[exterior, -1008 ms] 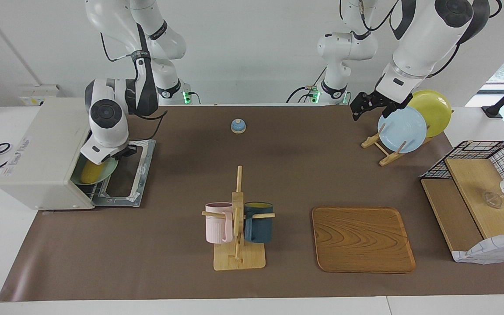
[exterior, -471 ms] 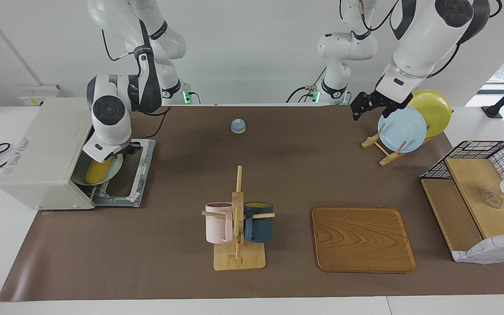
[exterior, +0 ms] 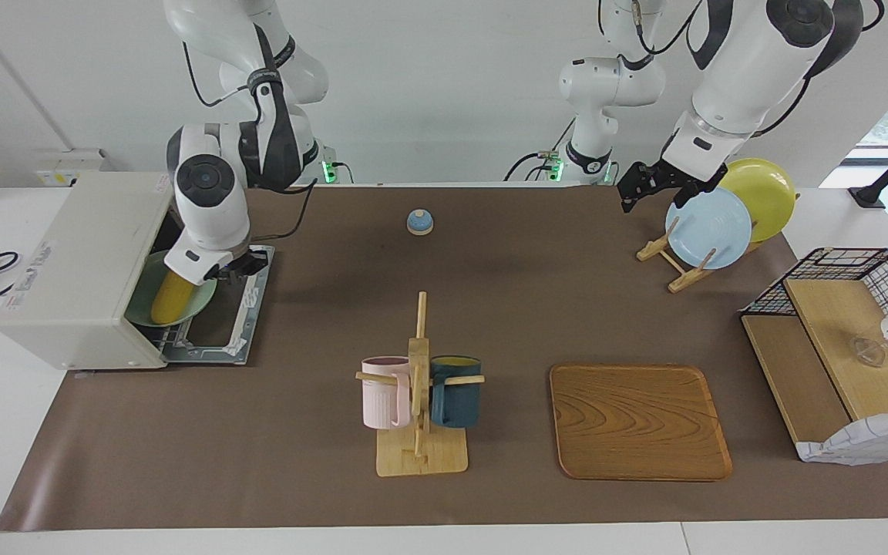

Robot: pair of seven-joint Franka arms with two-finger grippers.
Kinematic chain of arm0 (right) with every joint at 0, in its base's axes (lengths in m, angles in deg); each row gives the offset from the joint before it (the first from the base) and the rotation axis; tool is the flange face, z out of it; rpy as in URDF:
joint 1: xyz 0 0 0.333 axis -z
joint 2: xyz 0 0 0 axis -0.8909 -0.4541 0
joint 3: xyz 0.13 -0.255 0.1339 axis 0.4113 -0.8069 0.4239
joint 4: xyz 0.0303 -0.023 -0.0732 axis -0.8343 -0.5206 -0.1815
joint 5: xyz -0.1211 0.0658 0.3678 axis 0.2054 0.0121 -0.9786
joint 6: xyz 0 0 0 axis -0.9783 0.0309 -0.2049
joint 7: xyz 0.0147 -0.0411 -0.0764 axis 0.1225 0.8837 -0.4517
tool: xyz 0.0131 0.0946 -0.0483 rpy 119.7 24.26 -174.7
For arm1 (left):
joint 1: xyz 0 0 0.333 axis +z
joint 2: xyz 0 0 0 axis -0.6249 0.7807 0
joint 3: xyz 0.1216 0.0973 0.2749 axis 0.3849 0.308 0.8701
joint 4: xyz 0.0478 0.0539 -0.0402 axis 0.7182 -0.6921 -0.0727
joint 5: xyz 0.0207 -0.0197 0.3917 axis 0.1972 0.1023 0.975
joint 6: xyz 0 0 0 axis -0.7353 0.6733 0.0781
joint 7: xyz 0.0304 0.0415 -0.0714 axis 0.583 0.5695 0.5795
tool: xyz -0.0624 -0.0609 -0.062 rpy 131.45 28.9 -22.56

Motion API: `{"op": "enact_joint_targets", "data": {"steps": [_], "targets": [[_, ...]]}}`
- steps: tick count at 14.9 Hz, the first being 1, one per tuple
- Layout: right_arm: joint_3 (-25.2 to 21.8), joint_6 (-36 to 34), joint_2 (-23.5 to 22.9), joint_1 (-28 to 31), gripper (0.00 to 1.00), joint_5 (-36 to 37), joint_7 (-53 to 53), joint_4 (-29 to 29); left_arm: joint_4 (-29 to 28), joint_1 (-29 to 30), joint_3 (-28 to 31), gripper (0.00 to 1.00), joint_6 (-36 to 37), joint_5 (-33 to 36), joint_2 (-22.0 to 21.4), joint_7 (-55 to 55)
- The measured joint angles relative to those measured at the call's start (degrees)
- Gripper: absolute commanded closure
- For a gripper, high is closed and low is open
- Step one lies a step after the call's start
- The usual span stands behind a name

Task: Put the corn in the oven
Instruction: 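Release the plate inside the oven and withdraw the right gripper, then push the oven door shut with the right gripper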

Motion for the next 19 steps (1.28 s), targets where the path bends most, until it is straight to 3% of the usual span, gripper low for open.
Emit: {"op": "enact_joint_targets", "data": {"steps": [4,14,19], "targets": [[0.16,4.36,-2.4,-5.0,1.0,-0.07,9.86,-3.19,0.0,0.0,0.0,0.0,0.0,0.0,-0.38,0.0],[-0.25,9.39,-4.31,-2.17,1.0,0.07,10.32,-8.55,0.0,0.08,0.24,0.0,0.0,0.0,-0.44,0.0],[-0.26,10.63,-4.33,-2.02,1.0,4.86,10.32,-10.27,0.0,0.11,0.37,0.0,0.0,0.0,-0.44,0.0]]}}
